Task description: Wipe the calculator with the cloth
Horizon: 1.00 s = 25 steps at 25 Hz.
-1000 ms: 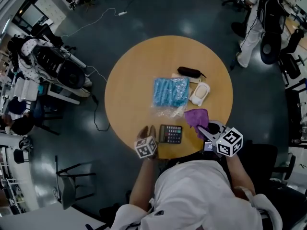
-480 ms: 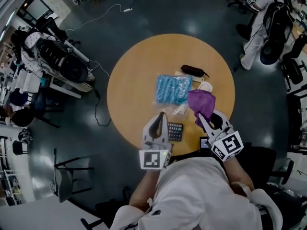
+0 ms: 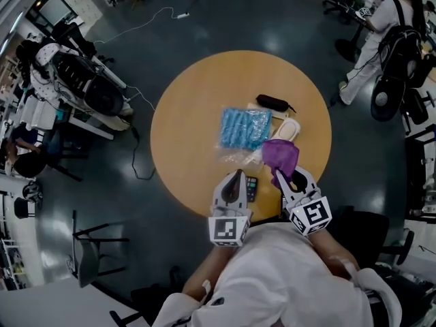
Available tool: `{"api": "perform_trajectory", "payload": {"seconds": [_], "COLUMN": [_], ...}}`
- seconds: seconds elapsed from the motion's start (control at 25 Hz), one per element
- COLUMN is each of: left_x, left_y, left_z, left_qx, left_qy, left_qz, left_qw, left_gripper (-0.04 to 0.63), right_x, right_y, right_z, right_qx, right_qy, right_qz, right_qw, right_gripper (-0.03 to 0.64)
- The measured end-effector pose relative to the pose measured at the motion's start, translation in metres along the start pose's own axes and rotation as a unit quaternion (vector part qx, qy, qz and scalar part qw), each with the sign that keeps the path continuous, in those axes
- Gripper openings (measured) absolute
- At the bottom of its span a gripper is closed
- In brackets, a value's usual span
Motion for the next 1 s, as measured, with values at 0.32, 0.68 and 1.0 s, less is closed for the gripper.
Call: {"api": "perform_trajectory", "payload": {"seconds": [0.32, 0.68, 1.0], "left_x": [-0.008, -0.008, -0.002], "left_y": [0.001, -0.004, -0.003], "left_z": [-0.004, 0.002, 0.0], "left_qx": [-0.003, -0.005, -0.008], "left_qy": [-0.007, 0.0, -0.001], "left_qz": [0.007, 0.024, 0.023], "left_qw": [0.9999, 0.9997, 0.9997], "left_gripper": [0.008, 0.008, 0.008], "right_x": [0.005, 0.01, 0.011], "right_y": [-0.009, -0.014, -0.01], "right_z": [-0.003, -0.003, -0.002], "right_qx": [-0.002, -0.017, -0.016], "right_qy": [-0.008, -0.011, -0.013], "right_qz": [0.019, 0.029, 0.028], "right_qw": [1.0, 0.999, 0.999], "right_gripper": [0.08, 0.08, 0.08]}}
Point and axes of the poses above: the fingertips, and each gripper's own axes: x backward along the fingers, y to its left, z out of its underside, the point moved 3 cm from there along x, backward along the fingers, and after that the axes turned 4 degrees about y, right-handed, at the moved point
